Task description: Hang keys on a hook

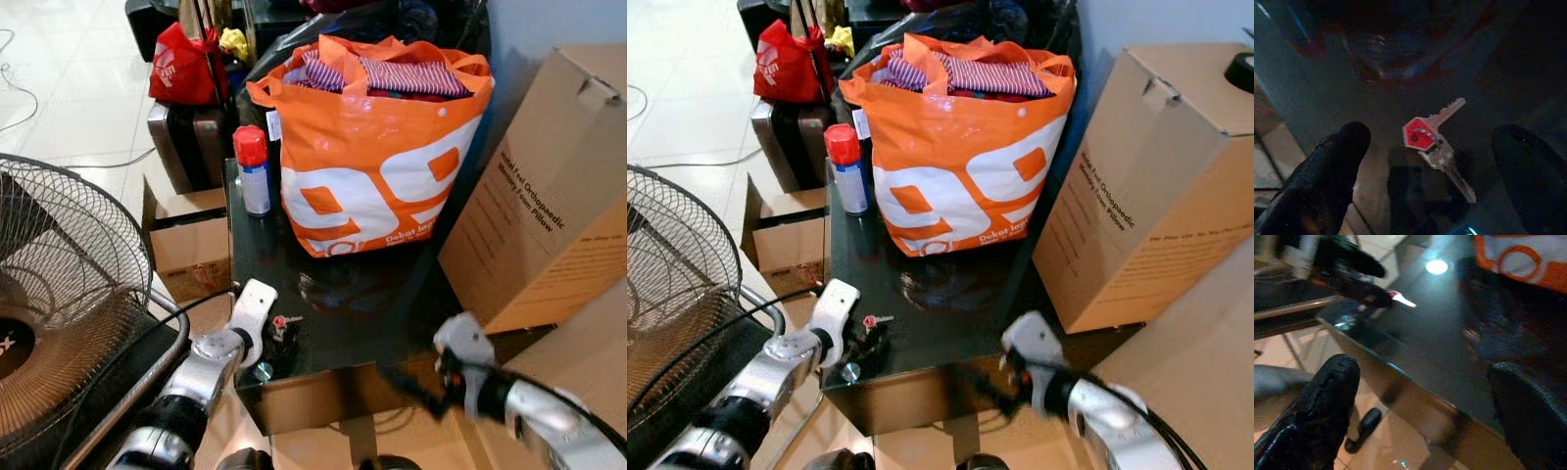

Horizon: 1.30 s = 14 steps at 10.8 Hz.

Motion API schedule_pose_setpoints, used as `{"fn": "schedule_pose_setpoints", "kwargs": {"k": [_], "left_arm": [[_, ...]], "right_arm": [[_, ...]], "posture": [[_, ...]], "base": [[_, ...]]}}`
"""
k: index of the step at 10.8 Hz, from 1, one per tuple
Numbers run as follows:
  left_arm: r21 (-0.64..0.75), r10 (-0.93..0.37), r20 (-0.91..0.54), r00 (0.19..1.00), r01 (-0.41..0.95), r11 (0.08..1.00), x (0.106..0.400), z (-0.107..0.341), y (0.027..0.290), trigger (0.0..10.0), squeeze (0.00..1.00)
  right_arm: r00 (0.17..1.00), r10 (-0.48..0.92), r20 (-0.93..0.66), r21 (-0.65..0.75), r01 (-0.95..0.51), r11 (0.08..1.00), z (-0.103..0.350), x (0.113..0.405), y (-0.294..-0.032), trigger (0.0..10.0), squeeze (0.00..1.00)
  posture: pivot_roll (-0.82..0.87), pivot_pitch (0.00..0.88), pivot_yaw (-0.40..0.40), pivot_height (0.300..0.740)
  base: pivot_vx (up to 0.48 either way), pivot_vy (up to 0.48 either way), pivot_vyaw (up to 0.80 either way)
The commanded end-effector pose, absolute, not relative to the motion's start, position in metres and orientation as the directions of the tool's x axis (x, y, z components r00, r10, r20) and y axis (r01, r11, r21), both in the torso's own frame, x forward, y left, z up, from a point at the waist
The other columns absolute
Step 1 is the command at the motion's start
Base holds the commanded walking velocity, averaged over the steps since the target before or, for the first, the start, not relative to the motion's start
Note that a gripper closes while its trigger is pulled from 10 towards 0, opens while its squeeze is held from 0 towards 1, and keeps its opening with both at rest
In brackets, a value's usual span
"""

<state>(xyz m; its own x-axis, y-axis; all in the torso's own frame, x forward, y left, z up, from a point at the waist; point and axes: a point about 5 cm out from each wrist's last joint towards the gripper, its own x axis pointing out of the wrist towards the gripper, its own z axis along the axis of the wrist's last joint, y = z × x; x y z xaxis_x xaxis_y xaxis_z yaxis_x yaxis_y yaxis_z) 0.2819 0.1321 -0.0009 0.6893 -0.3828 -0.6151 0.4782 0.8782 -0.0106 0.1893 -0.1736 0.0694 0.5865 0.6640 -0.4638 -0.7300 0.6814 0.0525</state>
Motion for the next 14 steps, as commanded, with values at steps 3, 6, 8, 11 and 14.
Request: {"fn": "schedule_pose_setpoints", "kwargs": {"k": [3,6,8,11,14], "left_arm": [[-0.031,-0.457,-0.616,0.641,0.56,0.828,0.284,-0.003,0.118,10.0,0.0],[-0.06,-0.49,-0.615,0.618,0.582,0.811,0.288,-0.002,0.106,10.0,0.0],[-0.09,-0.508,-0.603,0.616,0.58,0.81,0.29,-0.001,0.096,10.0,0.0],[-0.05,-0.44,-0.578,0.688,0.508,0.86,0.298,0.005,0.105,10.0,0.0],[-0.007,-0.309,-0.651,0.693,0.402,0.916,0.276,-0.017,0.137,10.0,0.0]], "right_arm": [[0.586,0.67,-0.456,0.045,-0.737,0.674,0.072,0.188,-0.174,10.0,0.0],[0.586,0.669,-0.457,0.04,-0.738,0.674,0.074,0.186,-0.175,10.0,0.0],[0.589,0.666,-0.458,0.036,-0.737,0.675,0.074,0.186,-0.176,10.0,0.0],[0.59,0.663,-0.46,0.037,-0.734,0.678,0.074,0.183,-0.176,10.0,0.0],[0.584,0.669,-0.46,0.047,-0.736,0.675,0.071,0.181,-0.171,10.0,0.0]], "posture": [[-0.22,0.108,0.04,0.74],[-0.23,0.119,0.045,0.74],[-0.23,0.125,0.045,0.74],[-0.23,0.132,0.053,0.74],[-0.22,0.138,0.052,0.74]], "base": [[0.0,0.0,0.0],[0.0,0.0,0.0],[0.0,0.0,0.0],[0.0,0.0,0.0],[0.0,0.0,0.0]]}}
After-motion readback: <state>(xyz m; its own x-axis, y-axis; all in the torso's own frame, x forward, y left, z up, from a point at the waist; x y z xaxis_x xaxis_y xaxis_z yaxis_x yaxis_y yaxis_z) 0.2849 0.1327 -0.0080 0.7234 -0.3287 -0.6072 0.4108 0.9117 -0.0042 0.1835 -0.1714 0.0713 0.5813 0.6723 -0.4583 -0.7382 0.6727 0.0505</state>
